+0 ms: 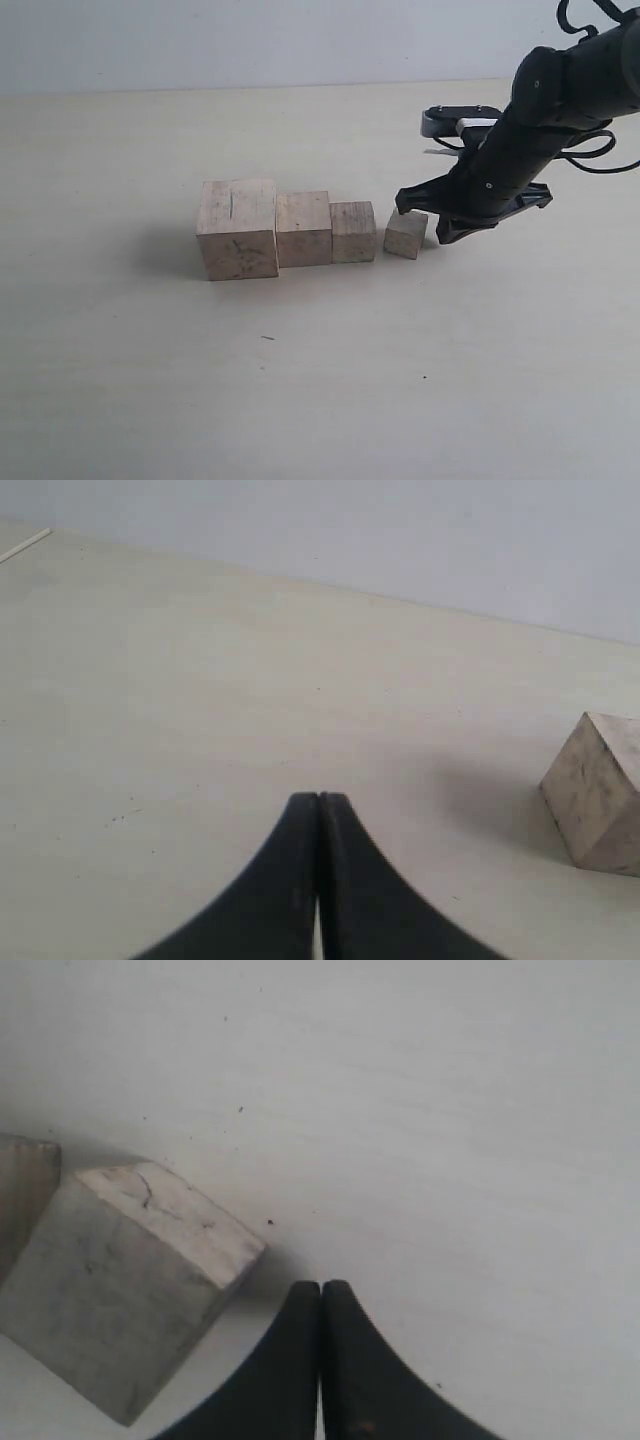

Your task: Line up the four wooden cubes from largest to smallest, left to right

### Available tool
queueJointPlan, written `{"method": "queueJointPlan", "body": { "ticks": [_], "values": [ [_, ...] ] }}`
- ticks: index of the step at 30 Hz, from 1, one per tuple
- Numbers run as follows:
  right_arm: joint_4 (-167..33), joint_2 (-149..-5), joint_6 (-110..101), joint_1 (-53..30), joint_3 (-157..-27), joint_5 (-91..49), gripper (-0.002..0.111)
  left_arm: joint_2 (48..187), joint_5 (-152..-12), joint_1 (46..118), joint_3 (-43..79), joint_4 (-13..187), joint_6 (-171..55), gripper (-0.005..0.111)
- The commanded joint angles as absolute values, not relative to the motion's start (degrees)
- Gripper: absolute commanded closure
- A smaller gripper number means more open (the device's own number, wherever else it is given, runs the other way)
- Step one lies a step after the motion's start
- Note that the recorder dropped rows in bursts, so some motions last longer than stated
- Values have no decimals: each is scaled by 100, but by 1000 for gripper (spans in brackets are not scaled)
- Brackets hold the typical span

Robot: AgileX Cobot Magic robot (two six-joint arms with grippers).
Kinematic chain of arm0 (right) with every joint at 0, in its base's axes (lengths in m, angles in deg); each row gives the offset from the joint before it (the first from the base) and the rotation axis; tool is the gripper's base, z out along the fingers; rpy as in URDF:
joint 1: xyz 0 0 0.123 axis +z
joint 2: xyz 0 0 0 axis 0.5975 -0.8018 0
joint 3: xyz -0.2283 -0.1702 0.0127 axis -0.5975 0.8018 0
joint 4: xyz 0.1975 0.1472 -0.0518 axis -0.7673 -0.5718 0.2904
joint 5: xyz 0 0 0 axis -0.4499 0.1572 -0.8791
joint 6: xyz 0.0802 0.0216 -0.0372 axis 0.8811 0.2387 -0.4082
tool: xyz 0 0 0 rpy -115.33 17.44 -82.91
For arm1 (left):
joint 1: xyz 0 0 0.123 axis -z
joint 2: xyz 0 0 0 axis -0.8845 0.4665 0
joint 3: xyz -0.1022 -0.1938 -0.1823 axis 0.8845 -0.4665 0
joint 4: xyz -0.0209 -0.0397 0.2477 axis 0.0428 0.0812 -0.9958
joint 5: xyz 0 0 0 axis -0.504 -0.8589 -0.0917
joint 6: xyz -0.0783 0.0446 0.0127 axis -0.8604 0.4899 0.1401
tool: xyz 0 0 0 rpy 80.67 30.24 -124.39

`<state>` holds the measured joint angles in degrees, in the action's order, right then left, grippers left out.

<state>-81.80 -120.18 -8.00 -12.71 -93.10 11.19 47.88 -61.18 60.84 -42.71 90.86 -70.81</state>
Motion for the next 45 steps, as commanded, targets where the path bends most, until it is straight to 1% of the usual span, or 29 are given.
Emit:
{"method": "queueJointPlan", "body": {
  "ticks": [1, 9, 36, 45],
  "values": [
    [-8599, -12005, -1351, -1267, -9338, 913, 108, 4755, -6156, 6117, -4271, 9102, -7094, 107],
    [-10026, -12005, -2558, -1267, -9338, 1011, 108, 4755, -6156, 6117, -4271, 9102, -7094, 107],
    [-10286, -12005, -2502, -1267, -9338, 1320, 108, 4755, -6156, 6117, -4271, 9102, -7094, 107],
    [-10223, -11969, -2502, -1267, -9338, 1162, 108, 4755, -6156, 6117, -4271, 9102, -7094, 107]
  ]
}}
